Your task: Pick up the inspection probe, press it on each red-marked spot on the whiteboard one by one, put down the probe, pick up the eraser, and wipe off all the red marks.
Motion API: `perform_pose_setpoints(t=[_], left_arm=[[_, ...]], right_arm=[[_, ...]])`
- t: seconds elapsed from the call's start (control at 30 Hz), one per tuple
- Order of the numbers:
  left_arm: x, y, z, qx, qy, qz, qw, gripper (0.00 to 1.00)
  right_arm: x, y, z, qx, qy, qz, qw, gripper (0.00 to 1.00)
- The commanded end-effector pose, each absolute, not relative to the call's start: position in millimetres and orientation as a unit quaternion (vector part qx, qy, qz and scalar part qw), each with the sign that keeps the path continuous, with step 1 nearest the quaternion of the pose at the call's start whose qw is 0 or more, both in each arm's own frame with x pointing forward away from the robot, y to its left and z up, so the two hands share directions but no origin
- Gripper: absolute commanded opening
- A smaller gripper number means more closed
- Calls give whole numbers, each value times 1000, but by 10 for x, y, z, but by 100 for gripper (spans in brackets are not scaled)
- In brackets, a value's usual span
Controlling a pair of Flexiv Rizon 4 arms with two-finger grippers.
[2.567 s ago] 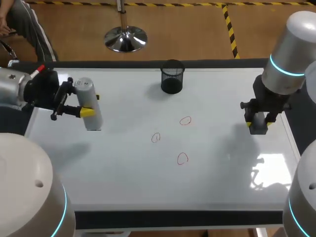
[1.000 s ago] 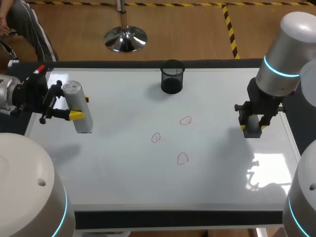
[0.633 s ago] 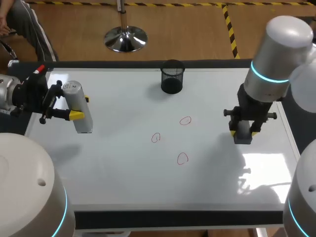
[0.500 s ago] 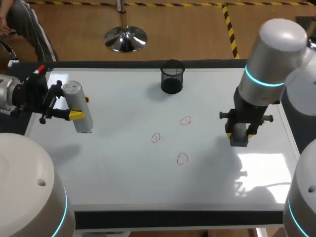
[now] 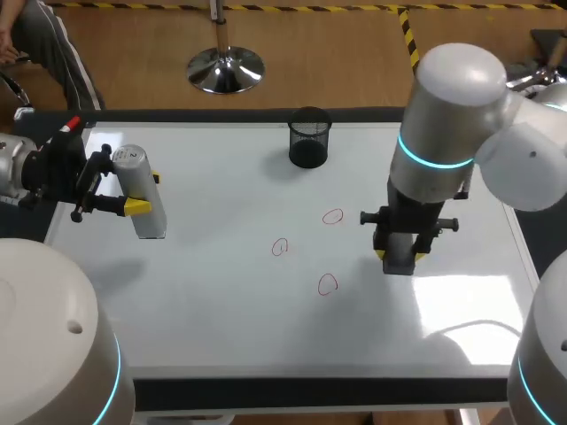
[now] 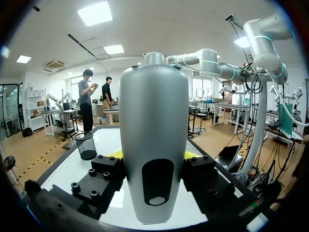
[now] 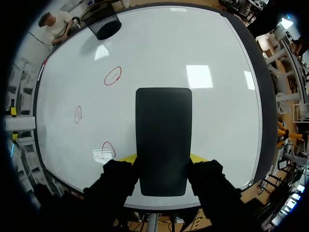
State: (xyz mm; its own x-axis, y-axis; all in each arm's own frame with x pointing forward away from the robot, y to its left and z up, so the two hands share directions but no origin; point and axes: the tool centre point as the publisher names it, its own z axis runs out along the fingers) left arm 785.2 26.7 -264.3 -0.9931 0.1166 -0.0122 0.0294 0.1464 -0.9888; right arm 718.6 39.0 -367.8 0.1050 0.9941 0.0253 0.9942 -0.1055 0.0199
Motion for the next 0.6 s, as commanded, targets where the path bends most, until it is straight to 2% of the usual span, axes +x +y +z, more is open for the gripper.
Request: perform_pose_setpoints(t=[0.03,0.6], left_arm=[[7848,270,-2633,-49,-756,652,32,0],[7848,270,-2633,-49,-756,652,32,0]], right_arm=[[7221,588,-3753,-744,-668,5,-12,0],[7167,1175,-3726,-734,-679,-17,-3,0]])
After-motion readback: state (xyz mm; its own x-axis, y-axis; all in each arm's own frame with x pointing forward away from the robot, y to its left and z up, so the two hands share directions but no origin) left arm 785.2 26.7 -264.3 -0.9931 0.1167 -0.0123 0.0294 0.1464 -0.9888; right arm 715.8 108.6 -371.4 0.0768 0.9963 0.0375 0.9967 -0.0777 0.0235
